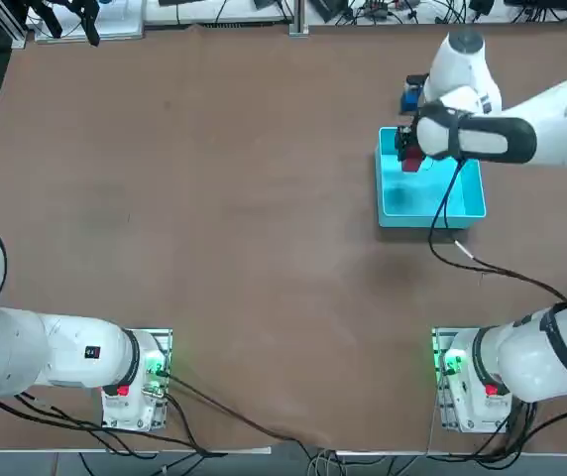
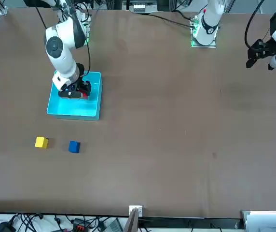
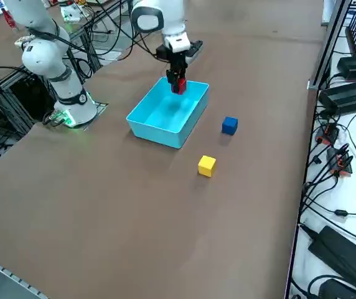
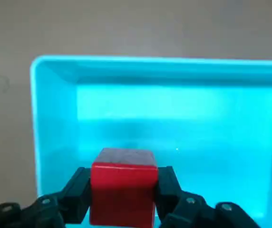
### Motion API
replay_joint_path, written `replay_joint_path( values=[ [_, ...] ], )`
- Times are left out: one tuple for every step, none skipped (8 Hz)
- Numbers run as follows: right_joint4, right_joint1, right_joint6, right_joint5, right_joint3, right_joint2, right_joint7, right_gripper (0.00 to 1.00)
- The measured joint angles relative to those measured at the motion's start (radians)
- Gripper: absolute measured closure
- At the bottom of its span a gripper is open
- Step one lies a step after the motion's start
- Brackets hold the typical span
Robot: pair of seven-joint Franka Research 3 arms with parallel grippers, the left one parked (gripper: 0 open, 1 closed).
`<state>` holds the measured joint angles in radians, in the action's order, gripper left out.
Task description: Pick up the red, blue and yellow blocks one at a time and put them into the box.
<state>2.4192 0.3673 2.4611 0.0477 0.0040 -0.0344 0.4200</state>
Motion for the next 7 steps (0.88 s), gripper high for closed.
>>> replay_joint_path(
  values=[
    [0.021,0.003,0.033,0.000,0.000,-0.018,-0.004,0.30],
    [0.029,0.008,0.056,0.001,0.000,-0.041,-0.006,0.30],
    [0.032,0.016,0.077,0.001,0.001,-0.067,-0.017,0.30],
    [0.033,0.024,0.088,0.001,0.001,-0.088,-0.037,0.30],
    [0.035,0.031,0.091,0.001,0.001,-0.102,-0.048,0.30],
    [0.037,0.032,0.092,0.001,0.002,-0.109,-0.052,0.30],
    [0.038,0.032,0.093,0.001,0.002,-0.113,-0.054,0.29]
  ],
)
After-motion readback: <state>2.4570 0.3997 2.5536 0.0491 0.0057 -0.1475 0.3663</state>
